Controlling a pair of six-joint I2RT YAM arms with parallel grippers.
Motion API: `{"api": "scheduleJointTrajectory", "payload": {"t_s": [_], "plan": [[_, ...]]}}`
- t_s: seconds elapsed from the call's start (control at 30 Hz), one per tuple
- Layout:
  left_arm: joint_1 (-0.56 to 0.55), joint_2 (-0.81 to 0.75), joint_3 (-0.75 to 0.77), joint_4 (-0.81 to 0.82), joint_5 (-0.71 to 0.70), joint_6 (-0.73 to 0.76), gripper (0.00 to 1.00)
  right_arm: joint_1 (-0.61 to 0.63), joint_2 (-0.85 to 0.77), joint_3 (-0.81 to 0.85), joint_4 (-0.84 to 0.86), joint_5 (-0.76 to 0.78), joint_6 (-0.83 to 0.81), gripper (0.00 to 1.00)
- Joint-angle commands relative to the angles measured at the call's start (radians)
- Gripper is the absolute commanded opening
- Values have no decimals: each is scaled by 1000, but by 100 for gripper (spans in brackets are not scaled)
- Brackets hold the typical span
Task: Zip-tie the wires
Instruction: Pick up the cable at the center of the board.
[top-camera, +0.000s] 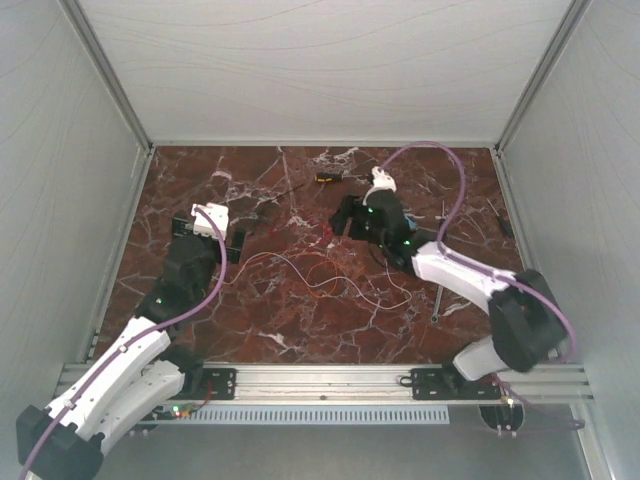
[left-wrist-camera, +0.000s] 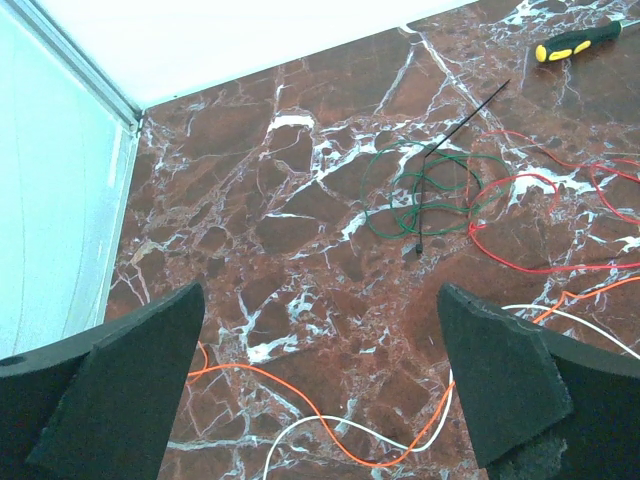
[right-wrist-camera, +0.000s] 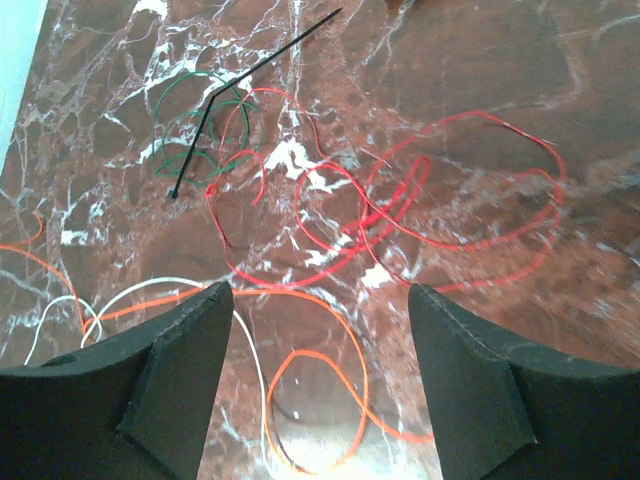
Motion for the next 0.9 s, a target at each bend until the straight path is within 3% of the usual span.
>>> {"api": "scheduleJointTrajectory", "payload": {"t_s": [0.0, 0.27, 0.47, 0.53, 0.7, 0.87], "plan": [[-4, -6, 23, 47, 7, -13, 100, 19, 180, 121, 72, 25, 68, 68], [-4, -1, 25, 43, 23, -13, 100, 46, 420, 264, 69, 74, 118, 62], [-4, 4, 29, 35, 41, -18, 100, 48, 502, 290, 85, 112, 127, 50], [-4, 3, 29, 34, 43, -17, 100, 48, 529, 305, 85, 119, 122, 42], [-4, 6, 27, 32, 43, -17, 100, 47, 555, 336, 84, 160, 105, 0], [-4, 7, 29, 31, 47, -18, 100, 46, 566, 411, 75, 156, 62, 0]]}}
